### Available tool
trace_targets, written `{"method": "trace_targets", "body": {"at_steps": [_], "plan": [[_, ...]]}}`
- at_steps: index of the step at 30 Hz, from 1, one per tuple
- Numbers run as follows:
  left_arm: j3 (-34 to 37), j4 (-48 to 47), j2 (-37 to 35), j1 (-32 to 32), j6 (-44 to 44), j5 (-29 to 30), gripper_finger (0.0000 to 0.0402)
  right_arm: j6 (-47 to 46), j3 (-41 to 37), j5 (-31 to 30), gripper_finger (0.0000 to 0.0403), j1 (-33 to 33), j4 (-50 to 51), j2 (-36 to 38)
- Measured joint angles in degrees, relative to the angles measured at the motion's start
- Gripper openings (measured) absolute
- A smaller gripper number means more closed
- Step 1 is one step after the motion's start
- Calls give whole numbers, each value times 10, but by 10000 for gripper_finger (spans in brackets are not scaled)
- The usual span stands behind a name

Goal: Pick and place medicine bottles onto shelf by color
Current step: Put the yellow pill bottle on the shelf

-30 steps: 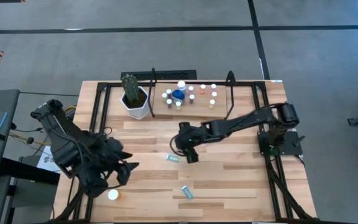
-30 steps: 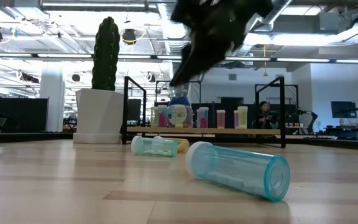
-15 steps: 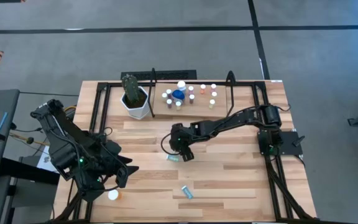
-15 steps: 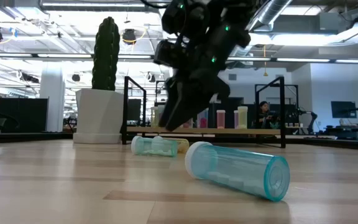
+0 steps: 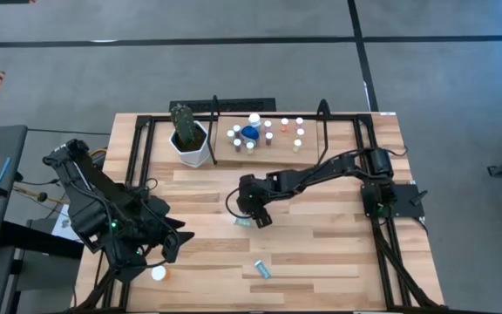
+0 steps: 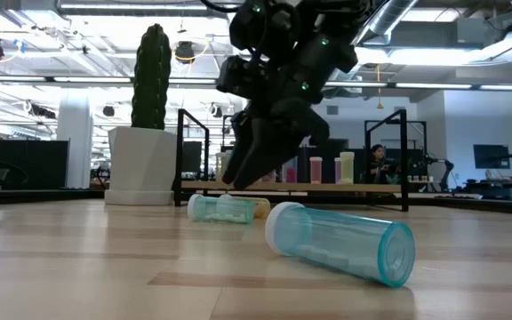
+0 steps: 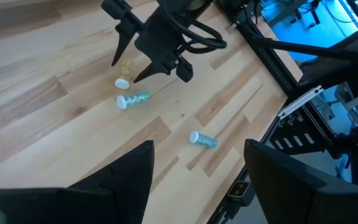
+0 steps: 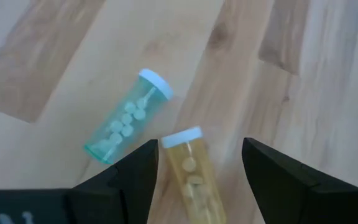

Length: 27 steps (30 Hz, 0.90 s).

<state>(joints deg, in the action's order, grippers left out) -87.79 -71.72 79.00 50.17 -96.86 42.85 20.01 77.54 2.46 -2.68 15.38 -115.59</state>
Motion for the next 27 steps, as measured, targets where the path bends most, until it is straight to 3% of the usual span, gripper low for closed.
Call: {"method": "trace_targets", "body": {"at_steps": [17,27], "plan": [[0,1,0,0,1,0,235,0,0,7,255,33,57,-1],[0,1,0,0,1,1,235,-11,3,8,255,40,50,-50]]}}
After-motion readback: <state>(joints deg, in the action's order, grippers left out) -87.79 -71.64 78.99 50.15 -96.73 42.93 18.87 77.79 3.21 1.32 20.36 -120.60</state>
